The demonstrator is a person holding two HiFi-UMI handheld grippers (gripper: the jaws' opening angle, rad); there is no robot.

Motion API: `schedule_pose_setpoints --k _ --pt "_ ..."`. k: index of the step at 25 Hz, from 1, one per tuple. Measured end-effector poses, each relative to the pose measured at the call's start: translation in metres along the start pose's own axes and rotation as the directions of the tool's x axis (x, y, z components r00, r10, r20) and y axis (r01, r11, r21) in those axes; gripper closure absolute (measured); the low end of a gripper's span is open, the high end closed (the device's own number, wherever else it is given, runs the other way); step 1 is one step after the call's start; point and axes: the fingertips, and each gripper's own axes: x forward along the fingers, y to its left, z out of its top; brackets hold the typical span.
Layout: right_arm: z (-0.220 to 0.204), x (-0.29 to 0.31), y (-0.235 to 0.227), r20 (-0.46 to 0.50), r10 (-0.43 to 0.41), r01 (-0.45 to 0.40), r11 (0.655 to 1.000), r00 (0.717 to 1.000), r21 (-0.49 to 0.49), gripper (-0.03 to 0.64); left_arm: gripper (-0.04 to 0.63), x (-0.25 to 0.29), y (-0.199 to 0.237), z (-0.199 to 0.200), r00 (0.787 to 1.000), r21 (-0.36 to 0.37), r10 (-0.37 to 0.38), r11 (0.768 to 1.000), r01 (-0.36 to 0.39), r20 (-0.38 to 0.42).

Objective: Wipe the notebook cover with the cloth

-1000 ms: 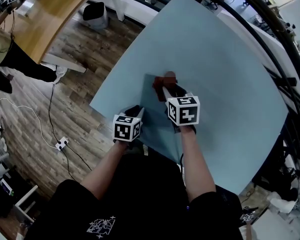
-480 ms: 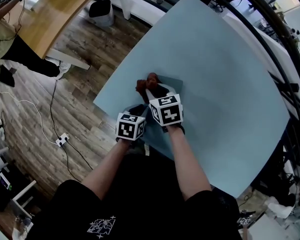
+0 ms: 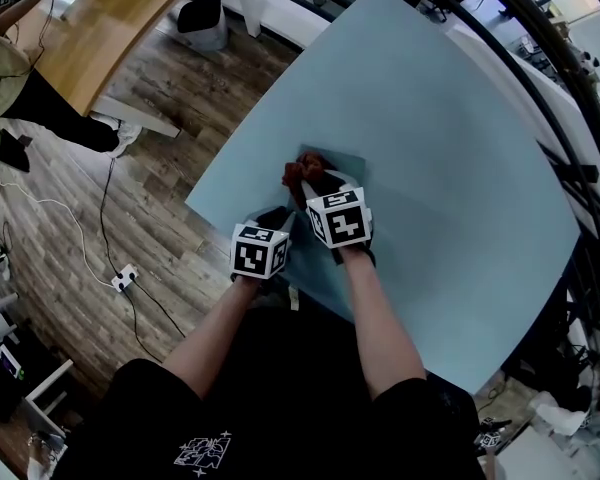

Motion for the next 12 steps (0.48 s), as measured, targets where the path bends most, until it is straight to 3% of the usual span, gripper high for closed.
schedule_pose_setpoints --k 12 --pt "-0.023 -0.025 -0.031 -0.006 -0.052 0.052 0.998 0.999 0.035 0.479 0.505 0.000 0.000 -0.001 1.000 -0.005 0.002 1.000 -0.002 0.001"
